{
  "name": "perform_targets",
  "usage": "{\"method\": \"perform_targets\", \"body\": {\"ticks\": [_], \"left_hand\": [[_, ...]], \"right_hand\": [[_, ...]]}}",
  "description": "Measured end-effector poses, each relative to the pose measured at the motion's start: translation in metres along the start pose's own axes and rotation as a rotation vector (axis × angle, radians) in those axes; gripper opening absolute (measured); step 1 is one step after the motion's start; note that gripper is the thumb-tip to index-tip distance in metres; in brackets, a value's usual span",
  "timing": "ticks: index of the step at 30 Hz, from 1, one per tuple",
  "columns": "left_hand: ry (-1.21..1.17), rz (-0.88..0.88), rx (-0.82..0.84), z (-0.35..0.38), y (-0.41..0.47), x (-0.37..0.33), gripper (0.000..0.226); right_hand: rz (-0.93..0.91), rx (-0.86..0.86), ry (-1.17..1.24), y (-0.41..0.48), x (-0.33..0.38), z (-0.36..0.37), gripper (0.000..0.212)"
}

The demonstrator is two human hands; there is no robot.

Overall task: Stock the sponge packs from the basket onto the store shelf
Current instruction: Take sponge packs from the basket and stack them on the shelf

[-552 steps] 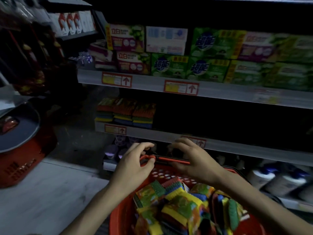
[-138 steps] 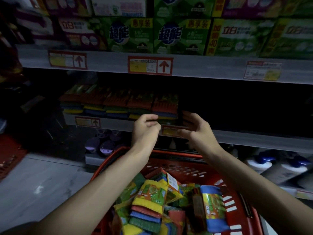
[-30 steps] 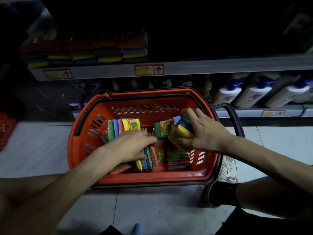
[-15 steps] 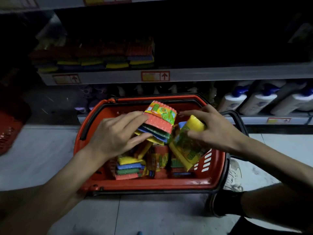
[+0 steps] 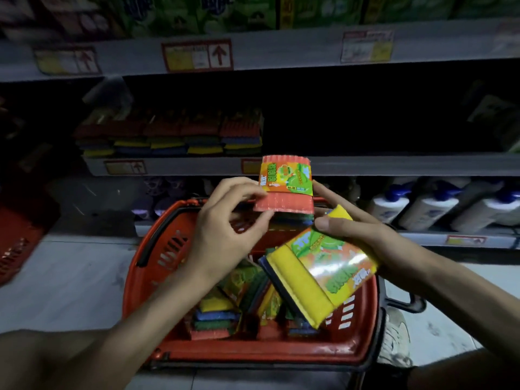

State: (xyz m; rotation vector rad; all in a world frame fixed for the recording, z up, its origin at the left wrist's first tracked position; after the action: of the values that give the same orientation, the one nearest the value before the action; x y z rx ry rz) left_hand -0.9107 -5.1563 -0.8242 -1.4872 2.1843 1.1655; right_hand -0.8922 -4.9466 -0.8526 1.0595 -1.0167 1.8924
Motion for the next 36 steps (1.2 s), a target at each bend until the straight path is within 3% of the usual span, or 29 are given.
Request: {"method": "perform_targets", "body": {"ticks": [3,8,11,16,23,27,36], "left_hand": [[-0.441,-0.384,0.004,0.016,0.0,0.012,0.025],[-0.749,-0.705,0.079,0.046,0.008,0.023,0.049],[-0.758,-0.692,0.191,0.06,0.014,0.018,0.043],[-0.865,-0.8,0.212,0.075,0.01,0.019,0.048],[-0.893,-0.844,0.011,0.072,0.027,0.029,0.037],[-0.898,-0.884,-0.082,0.071,0.037,0.038,0.033],[-0.589,-0.675,-0.113,0.075,0.075,0.041,0.017]], "right_hand": [[-0.075,-0.049,-0.018,0.004,-0.001,-0.004,0.081],[-0.246,-0.087,-0.132,0.008,0.008,-0.009,0.094],[-0.307,-0.096,-0.187,0.01,0.014,-0.01,0.096],[-0.309,-0.129,-0.307,0.016,0.02,-0.019,0.096],[-0.242,-0.261,-0.368,0.024,0.021,-0.036,0.1],[-0.228,-0.196,-0.326,0.03,0.016,-0.03,0.094],[-0.208,-0.21,-0.202,0.054,0.014,-0.031,0.089]]}}
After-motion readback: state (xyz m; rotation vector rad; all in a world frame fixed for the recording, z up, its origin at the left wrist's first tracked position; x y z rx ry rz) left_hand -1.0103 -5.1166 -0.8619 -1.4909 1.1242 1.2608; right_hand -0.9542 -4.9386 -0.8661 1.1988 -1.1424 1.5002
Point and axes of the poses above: each hand's wrist, its own y-axis towards the middle knuckle, its own z-axis out of the palm, x = y × z, the point moved 7 cm from there along y, towards the middle knuckle, and after that the axes turned 13 degrees about y, right-handed, at the moved point
